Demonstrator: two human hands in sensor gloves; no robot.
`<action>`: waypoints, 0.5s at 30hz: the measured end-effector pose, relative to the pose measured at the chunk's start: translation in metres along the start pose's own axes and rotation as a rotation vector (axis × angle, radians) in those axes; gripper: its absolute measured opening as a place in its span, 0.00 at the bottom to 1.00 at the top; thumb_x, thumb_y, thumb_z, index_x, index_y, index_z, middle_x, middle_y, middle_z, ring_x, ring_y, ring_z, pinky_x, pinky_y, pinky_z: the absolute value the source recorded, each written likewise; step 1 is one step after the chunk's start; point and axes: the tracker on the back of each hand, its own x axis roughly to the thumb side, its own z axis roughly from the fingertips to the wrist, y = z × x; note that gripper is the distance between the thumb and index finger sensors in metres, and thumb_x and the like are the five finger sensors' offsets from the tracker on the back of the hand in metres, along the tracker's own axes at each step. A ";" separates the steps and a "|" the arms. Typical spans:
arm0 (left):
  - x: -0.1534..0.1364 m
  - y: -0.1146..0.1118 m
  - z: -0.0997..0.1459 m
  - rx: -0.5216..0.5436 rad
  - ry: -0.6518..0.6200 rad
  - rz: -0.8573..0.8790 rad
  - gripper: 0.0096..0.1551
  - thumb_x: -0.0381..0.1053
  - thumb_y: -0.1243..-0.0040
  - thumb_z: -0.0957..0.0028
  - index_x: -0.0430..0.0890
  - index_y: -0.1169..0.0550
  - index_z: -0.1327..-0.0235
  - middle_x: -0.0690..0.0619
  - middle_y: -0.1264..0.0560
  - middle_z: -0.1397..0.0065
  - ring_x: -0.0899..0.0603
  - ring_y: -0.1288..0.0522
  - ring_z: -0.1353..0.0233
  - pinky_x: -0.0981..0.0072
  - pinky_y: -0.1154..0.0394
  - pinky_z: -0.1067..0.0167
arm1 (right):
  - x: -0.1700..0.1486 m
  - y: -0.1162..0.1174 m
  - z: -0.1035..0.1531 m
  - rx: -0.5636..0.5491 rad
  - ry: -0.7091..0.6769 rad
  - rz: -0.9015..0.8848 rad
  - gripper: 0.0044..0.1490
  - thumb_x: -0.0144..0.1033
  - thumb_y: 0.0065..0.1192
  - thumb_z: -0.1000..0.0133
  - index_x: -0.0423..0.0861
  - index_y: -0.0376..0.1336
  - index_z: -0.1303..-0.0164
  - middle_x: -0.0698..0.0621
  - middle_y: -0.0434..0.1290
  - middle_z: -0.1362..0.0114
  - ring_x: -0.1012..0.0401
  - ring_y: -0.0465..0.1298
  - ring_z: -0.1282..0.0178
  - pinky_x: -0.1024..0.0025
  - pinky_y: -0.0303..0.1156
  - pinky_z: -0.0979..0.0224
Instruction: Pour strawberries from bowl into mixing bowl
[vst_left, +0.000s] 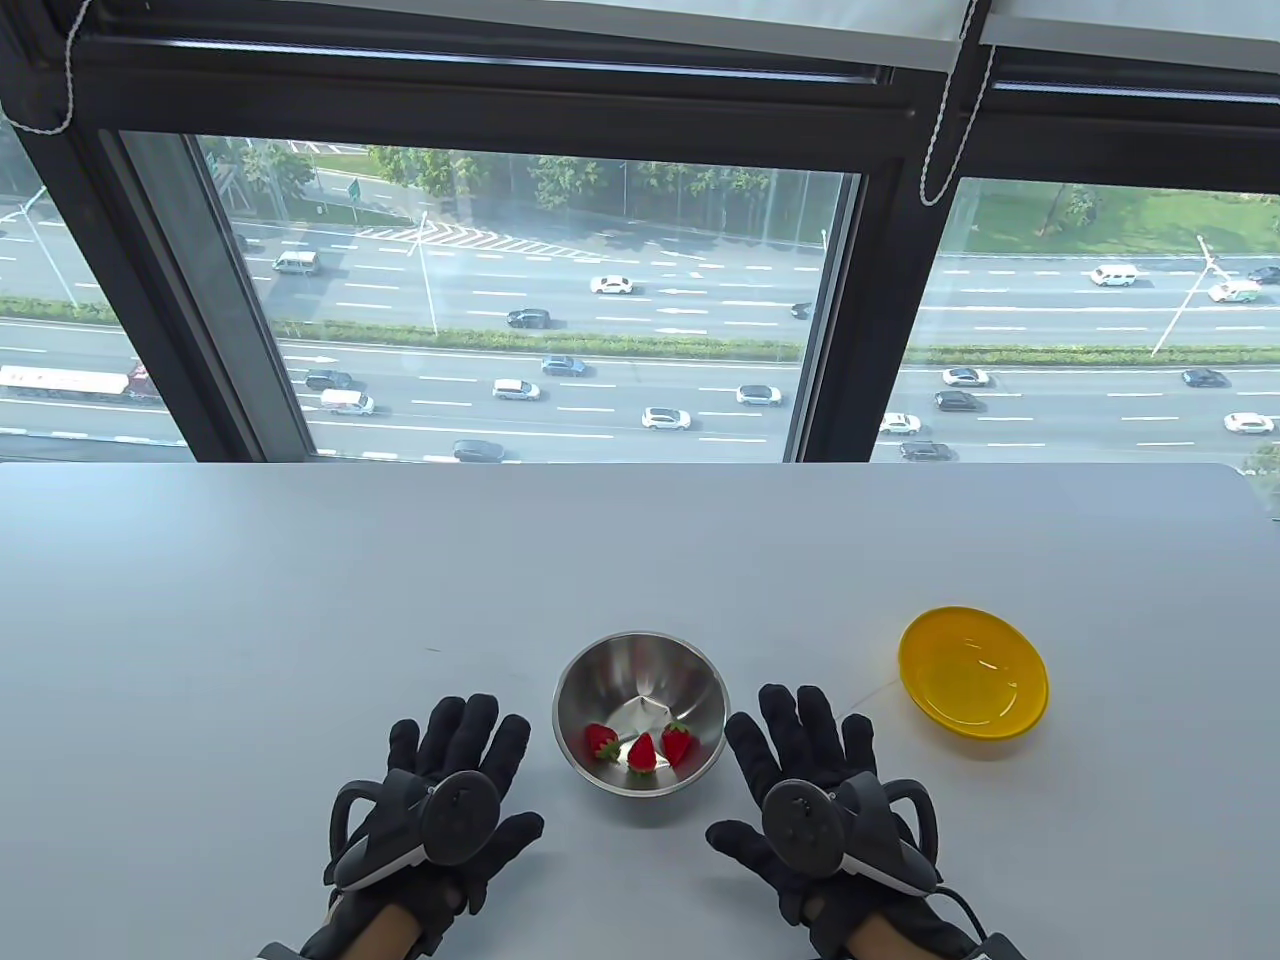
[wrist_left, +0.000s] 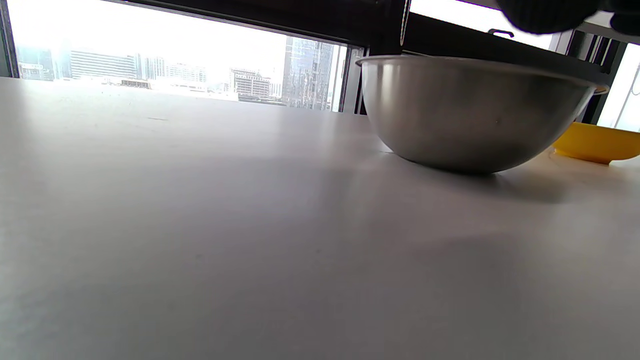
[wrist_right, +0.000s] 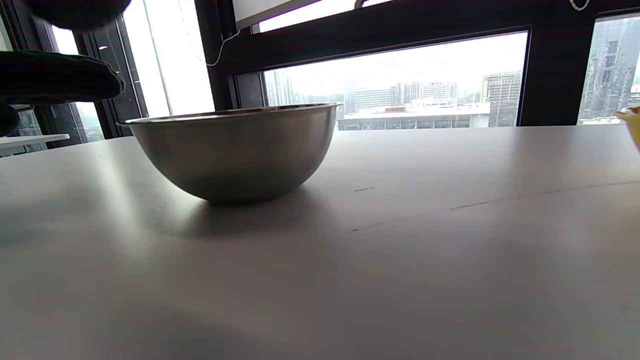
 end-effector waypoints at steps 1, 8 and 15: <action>0.000 0.001 0.000 -0.001 0.000 -0.002 0.54 0.75 0.51 0.57 0.55 0.53 0.20 0.47 0.63 0.14 0.31 0.61 0.15 0.24 0.64 0.29 | 0.000 0.000 0.000 0.000 0.000 -0.004 0.59 0.72 0.51 0.54 0.57 0.35 0.20 0.45 0.26 0.16 0.38 0.33 0.16 0.25 0.33 0.25; 0.002 0.001 0.001 -0.001 0.003 -0.015 0.54 0.75 0.51 0.57 0.55 0.53 0.20 0.47 0.63 0.14 0.31 0.61 0.15 0.24 0.65 0.30 | -0.004 0.000 0.000 0.017 0.012 -0.027 0.58 0.72 0.51 0.54 0.57 0.36 0.20 0.44 0.26 0.16 0.38 0.34 0.16 0.25 0.34 0.25; 0.009 -0.006 -0.001 -0.031 -0.012 -0.032 0.54 0.75 0.51 0.56 0.55 0.53 0.20 0.47 0.63 0.14 0.31 0.61 0.15 0.24 0.65 0.30 | -0.012 -0.002 0.000 0.026 0.036 -0.045 0.59 0.72 0.51 0.54 0.57 0.36 0.20 0.44 0.26 0.15 0.38 0.34 0.15 0.25 0.35 0.25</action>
